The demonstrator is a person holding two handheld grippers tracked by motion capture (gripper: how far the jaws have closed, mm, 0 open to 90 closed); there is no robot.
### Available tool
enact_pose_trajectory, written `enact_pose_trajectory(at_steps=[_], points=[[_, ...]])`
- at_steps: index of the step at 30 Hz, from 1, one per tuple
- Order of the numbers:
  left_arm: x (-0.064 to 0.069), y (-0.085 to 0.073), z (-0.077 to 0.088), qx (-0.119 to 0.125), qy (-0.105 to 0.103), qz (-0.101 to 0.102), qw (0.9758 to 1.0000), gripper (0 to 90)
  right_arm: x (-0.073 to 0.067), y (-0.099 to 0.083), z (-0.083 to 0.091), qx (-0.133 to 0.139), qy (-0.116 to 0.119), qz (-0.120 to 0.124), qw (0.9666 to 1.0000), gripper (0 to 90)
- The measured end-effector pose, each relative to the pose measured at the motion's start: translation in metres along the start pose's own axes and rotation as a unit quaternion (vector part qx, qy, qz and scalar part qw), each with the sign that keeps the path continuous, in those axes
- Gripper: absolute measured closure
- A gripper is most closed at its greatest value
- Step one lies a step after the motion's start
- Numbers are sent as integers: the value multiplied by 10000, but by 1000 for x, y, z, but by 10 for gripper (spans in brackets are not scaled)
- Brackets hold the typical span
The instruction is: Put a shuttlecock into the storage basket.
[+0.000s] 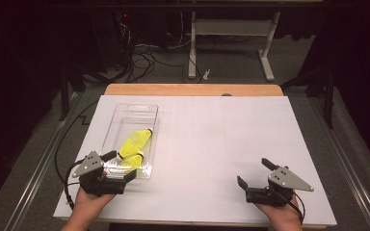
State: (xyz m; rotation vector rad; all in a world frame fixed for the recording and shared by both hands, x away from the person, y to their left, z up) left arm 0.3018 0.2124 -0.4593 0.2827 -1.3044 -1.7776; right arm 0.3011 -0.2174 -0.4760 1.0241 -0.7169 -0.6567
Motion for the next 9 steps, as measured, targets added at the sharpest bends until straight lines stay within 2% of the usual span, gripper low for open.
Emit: enact_pose_trajectory(at_steps=[5,9], points=[[-6,-1,1,-22,23,108,9999,2,1,1,1,39,-5,-21,10000,3],[-5,-1,2,14,6,93,10000,2,1,2,3,69,-15,-21,10000,3]])
Point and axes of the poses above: each handheld gripper's, and its own axes: z roughly backward along the jaws, y roughly out of its top, x roughly to its right, the point moved 6 cm from there along -z, roughly forward along the jaws, and after that the axes turned 11 degrees about z, right-handed, at the moved point
